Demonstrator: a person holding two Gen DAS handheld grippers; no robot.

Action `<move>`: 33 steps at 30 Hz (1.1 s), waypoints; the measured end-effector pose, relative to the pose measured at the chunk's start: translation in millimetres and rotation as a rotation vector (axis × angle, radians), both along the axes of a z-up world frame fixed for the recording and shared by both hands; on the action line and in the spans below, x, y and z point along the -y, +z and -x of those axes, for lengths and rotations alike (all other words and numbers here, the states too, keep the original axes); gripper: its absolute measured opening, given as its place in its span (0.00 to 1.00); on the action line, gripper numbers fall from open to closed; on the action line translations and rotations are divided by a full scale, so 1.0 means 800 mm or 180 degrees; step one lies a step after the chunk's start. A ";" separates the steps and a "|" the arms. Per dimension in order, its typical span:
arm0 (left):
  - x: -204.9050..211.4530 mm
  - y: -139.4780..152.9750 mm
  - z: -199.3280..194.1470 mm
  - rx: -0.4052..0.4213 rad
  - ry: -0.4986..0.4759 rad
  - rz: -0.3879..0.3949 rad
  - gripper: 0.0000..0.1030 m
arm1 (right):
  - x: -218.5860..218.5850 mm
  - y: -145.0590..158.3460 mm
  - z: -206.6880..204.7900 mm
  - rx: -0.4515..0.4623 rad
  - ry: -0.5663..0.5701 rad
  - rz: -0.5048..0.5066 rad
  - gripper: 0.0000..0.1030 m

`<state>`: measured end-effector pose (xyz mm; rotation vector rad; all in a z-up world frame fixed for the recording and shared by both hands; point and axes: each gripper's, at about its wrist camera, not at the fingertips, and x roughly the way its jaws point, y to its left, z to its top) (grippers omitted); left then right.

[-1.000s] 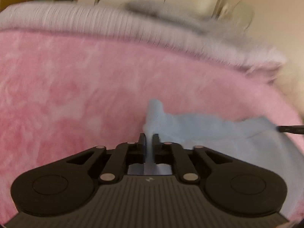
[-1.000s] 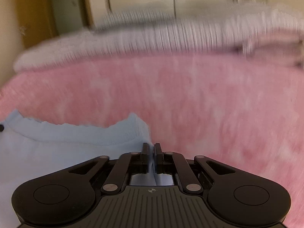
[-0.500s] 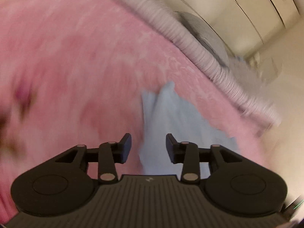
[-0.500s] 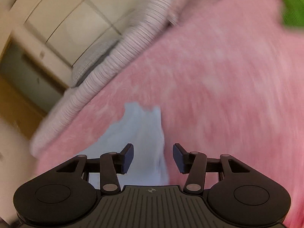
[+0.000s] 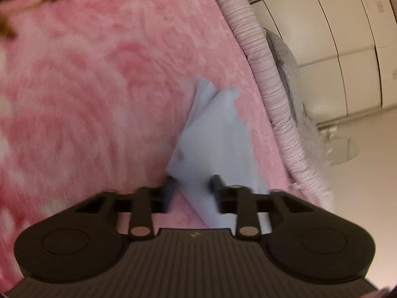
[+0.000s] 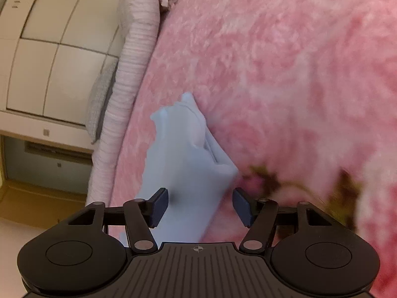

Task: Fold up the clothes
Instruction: 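Fold the sweatshirt over with both grippers and release it flat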

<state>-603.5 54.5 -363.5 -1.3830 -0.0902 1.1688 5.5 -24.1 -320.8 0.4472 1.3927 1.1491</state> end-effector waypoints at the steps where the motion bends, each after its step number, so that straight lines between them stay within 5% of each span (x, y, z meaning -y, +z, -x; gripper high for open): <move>1: -0.002 0.005 -0.003 -0.0142 -0.0099 -0.0082 0.12 | -0.004 0.004 0.000 0.0123 0.0005 0.0020 0.16; 6: -0.001 0.008 -0.016 -0.0783 -0.0410 -0.0320 0.14 | -0.005 -0.006 0.013 0.0452 -0.0018 0.0129 0.13; 12: 0.005 0.024 -0.021 -0.1074 -0.0523 -0.0275 0.20 | 0.015 -0.011 0.003 0.0262 -0.0018 0.0233 0.22; 14: 0.012 0.048 -0.016 -0.1342 -0.0476 -0.0301 0.17 | 0.025 0.016 0.000 0.0615 0.0016 0.0272 0.26; 17: 0.025 0.083 -0.014 -0.1688 -0.0397 -0.0405 0.16 | 0.031 0.066 0.026 0.1615 0.0224 0.0119 0.27; 20: 0.015 0.101 -0.042 -0.1648 -0.0723 -0.0630 0.16 | 0.011 0.091 0.084 0.2410 0.0868 -0.0262 0.27; 24: -0.013 0.091 -0.121 -0.1721 -0.1338 -0.0874 0.17 | -0.033 0.080 0.179 0.2871 0.1923 -0.0789 0.27; 27: -0.033 0.071 -0.172 -0.1923 -0.1616 -0.0938 0.18 | -0.068 0.051 0.235 0.3250 0.2410 -0.0857 0.27; 30: -0.052 0.048 -0.211 -0.2316 -0.1793 -0.0936 0.18 | -0.096 0.019 0.246 0.3487 0.2566 -0.0645 0.27; 33: -0.066 0.028 -0.193 -0.2488 -0.1653 -0.0891 0.03 | -0.104 0.001 0.208 0.3598 0.2266 -0.0405 0.27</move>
